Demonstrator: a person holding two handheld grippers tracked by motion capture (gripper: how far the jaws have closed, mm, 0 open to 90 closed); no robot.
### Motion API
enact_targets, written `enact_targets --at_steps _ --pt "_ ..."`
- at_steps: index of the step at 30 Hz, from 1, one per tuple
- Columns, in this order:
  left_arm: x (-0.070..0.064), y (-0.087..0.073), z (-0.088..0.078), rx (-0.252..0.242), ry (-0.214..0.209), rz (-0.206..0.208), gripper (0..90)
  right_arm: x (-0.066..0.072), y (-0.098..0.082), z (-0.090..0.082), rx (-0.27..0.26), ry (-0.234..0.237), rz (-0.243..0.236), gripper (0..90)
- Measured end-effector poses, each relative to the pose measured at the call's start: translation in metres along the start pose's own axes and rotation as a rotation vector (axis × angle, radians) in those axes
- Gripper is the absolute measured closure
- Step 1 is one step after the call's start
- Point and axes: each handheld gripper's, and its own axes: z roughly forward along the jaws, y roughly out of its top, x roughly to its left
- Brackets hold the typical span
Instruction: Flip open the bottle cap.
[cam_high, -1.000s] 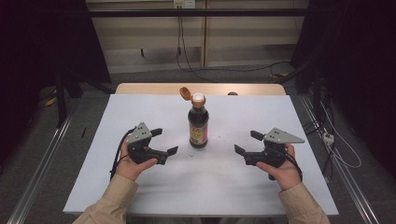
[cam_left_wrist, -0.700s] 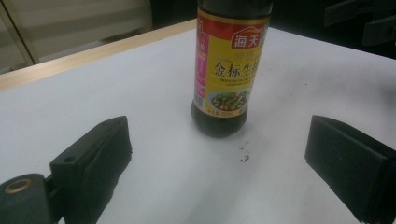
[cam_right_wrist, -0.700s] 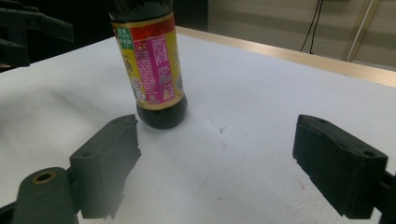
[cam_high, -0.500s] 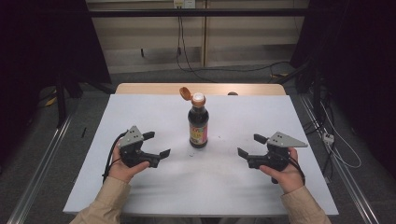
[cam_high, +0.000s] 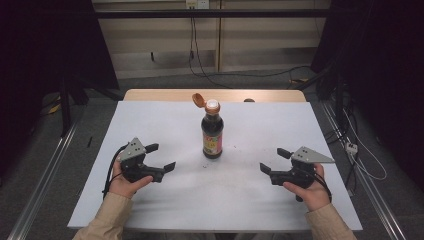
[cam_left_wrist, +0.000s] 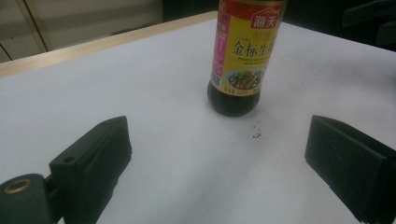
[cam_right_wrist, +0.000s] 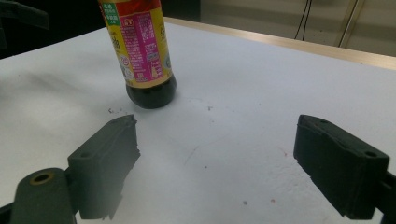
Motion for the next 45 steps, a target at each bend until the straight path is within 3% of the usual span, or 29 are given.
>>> enact_targets --at_steps 22,45 --pt "0.003 -0.012 -0.016 0.007 0.019 -0.009 6.5 -0.002 -0.019 -0.009 0.027 -0.010 0.009 11.6" --pt "0.004 -0.025 -0.034 0.031 0.020 -0.017 6.6 -0.007 -0.025 -0.019 0.026 -0.038 0.005 11.7"
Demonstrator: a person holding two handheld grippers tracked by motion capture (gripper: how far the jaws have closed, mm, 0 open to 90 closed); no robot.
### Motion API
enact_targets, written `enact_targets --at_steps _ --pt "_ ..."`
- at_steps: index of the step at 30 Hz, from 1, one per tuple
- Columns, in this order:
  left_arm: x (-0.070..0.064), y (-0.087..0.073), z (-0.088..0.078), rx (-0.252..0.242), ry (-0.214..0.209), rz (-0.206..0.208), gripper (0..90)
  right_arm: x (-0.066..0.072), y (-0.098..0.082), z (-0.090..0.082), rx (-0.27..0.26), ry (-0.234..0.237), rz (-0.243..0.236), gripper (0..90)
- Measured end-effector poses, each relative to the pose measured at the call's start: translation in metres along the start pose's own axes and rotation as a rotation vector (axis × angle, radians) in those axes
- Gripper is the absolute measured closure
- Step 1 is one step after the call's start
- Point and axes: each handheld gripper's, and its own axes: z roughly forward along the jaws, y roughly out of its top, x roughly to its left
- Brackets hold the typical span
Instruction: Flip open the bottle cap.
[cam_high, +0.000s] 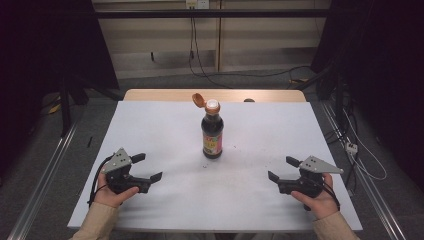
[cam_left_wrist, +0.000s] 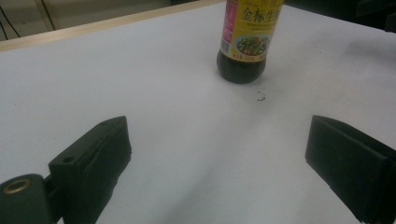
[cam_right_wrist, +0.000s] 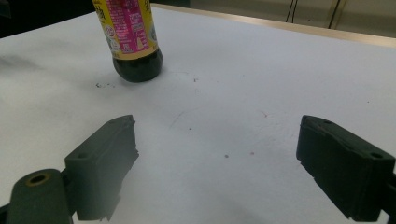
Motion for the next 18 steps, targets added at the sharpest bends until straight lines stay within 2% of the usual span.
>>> enact_targets --at_steps 8,11,18 --pt "0.001 -0.002 -0.006 -0.007 0.007 -0.015 6.6 0.000 -0.003 -0.003 0.010 -0.007 -0.010 11.7" --pt "0.003 -0.003 -0.009 -0.012 0.015 -0.004 6.6 0.000 -0.004 -0.004 0.010 -0.010 -0.011 11.7" --pt "0.003 -0.008 -0.014 -0.006 0.017 -0.027 6.6 0.000 -0.006 -0.007 0.009 -0.014 -0.011 11.7"
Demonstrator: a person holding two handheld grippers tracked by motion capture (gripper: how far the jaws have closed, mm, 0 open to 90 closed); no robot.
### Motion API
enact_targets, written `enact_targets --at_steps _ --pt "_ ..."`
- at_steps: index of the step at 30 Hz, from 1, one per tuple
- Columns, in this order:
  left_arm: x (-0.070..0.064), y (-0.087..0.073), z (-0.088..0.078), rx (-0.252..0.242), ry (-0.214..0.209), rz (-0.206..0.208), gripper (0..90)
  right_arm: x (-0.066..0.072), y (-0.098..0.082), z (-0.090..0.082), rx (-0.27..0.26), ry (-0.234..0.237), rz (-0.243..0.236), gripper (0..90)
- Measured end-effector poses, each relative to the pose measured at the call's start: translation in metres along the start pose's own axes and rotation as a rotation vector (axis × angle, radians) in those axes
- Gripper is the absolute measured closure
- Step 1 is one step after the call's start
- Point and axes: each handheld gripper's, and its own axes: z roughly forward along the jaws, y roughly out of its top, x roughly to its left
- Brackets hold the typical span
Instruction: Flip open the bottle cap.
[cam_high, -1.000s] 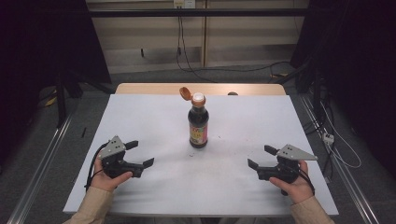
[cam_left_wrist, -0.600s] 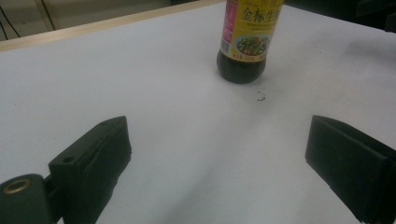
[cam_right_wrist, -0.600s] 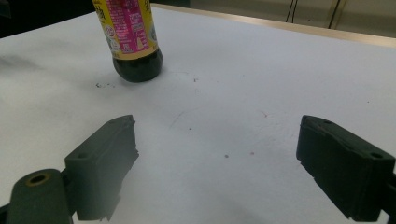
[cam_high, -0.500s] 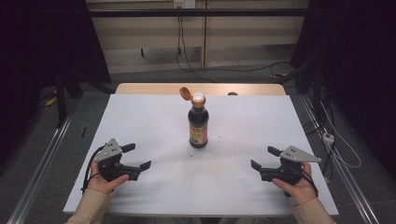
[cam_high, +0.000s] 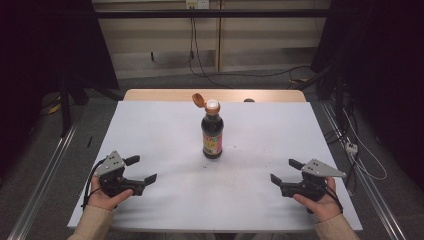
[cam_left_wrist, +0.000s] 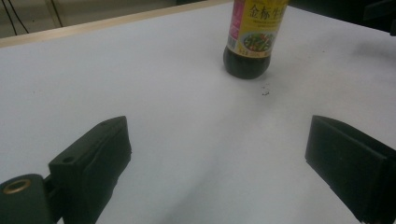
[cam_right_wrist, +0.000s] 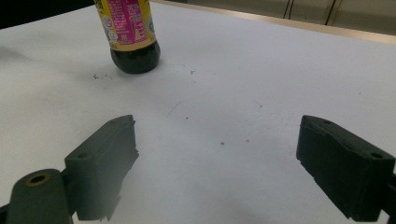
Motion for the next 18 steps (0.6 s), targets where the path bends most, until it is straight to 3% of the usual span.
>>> enact_targets --at_steps 11,13,18 --pt "0.0018 -0.0049 -0.0072 -0.004 0.005 0.011 6.6 -0.0011 -0.0052 -0.0062 0.005 -0.019 -0.009 11.8" --pt "0.0023 -0.0068 -0.0079 -0.010 -0.002 -0.009 6.6 -0.0016 -0.0064 -0.0067 0.001 -0.018 -0.004 11.8" --pt "0.0034 -0.0084 -0.0090 -0.009 0.004 -0.005 6.6 -0.0040 -0.0083 -0.0080 -0.012 -0.016 0.018 11.8"
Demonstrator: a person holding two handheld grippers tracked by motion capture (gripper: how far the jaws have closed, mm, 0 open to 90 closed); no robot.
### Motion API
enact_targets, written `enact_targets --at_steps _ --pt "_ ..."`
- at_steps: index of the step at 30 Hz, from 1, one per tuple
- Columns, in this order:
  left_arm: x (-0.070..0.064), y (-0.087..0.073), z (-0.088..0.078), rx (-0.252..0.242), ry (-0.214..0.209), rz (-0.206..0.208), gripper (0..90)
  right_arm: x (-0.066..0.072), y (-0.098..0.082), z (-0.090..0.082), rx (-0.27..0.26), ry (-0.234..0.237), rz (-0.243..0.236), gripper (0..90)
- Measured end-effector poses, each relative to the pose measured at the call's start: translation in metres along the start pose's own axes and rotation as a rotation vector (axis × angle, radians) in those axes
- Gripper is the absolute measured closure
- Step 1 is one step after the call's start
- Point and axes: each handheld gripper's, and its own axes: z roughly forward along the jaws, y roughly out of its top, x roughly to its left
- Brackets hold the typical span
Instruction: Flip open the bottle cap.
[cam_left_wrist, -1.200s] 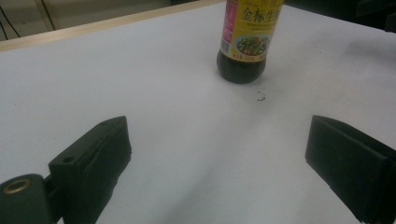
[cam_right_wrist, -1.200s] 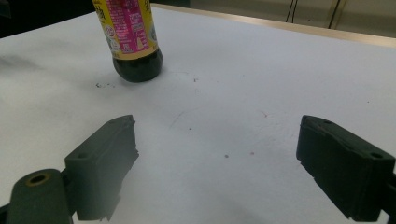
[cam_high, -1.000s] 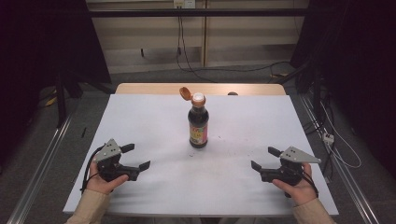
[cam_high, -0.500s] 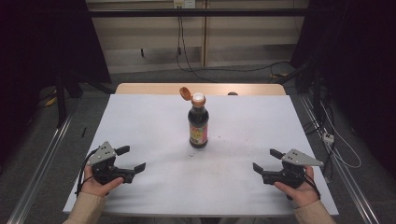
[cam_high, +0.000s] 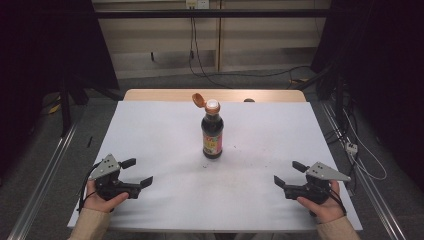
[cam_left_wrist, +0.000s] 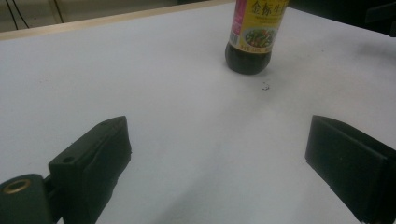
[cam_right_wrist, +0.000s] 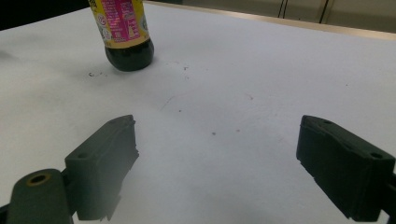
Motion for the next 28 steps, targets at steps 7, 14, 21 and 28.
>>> enact_targets --at_steps 7,14,21,28 --pt "0.0002 0.0004 -0.0023 -0.019 0.002 -0.017 6.6 -0.0011 -0.0018 -0.0031 -0.004 -0.004 -0.011 11.8" --pt "-0.0011 0.0026 -0.0039 -0.037 -0.002 -0.009 6.6 0.0003 -0.0035 -0.0035 -0.002 -0.004 -0.016 11.8" --pt "-0.0002 0.0025 -0.0036 -0.032 0.004 -0.008 6.6 -0.0004 -0.0051 -0.0041 0.005 -0.011 -0.019 11.8" --pt "-0.0006 0.0029 -0.0042 -0.039 0.005 -0.011 6.6 -0.0011 -0.0054 -0.0021 0.006 -0.010 -0.026 11.8"
